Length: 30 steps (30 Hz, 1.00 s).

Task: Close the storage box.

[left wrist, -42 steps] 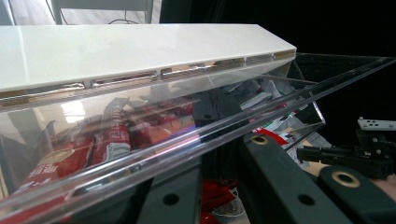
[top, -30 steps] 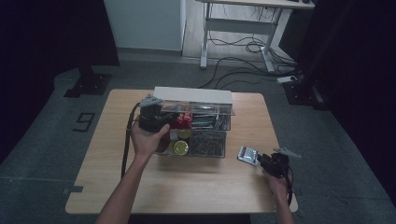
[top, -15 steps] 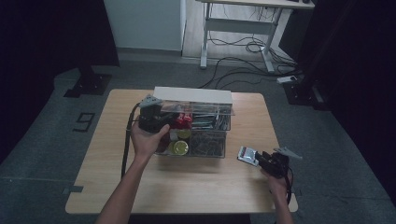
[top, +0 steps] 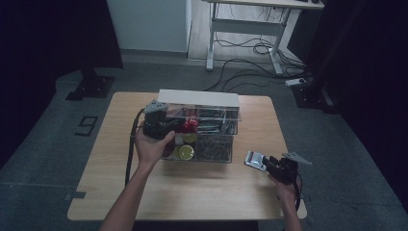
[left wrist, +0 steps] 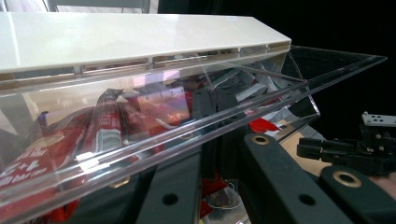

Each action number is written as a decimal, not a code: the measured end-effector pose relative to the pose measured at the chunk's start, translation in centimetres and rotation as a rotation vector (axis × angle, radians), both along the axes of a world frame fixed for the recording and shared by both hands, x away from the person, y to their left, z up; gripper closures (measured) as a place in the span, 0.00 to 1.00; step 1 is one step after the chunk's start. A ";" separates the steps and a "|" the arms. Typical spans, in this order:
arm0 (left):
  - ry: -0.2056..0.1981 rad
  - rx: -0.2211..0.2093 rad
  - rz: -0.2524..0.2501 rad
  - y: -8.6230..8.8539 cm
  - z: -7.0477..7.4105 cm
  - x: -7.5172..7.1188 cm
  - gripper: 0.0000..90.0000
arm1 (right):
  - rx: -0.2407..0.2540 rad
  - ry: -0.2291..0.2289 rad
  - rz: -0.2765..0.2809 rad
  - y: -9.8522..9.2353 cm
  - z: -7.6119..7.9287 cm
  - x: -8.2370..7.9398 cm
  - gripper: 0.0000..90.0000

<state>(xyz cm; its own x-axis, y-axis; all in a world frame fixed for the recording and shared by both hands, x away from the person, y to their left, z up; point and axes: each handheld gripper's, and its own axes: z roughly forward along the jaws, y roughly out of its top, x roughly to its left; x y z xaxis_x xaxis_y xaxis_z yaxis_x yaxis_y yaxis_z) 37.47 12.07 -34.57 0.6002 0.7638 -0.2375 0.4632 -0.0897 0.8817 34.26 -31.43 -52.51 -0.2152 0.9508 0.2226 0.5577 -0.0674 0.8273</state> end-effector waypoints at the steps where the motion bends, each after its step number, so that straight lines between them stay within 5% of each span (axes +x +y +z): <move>1: 0.001 -0.001 0.000 0.0 0.0 0.0 0.98 | 0.001 0.000 0.000 0.0 0.0 0.0 0.66; 30: 0.004 -0.008 0.001 1.5 0.6 -1.1 0.98 | 0.010 0.011 0.000 -0.3 -0.4 -0.2 0.69</move>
<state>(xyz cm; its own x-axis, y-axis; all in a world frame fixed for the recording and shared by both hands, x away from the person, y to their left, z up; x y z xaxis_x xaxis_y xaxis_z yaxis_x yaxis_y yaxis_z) 36.41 13.54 -34.01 0.5988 0.7621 -0.2460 0.4663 -0.0821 0.8808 34.06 -31.76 -52.94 -0.2131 0.9486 0.2340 0.5666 -0.0751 0.8205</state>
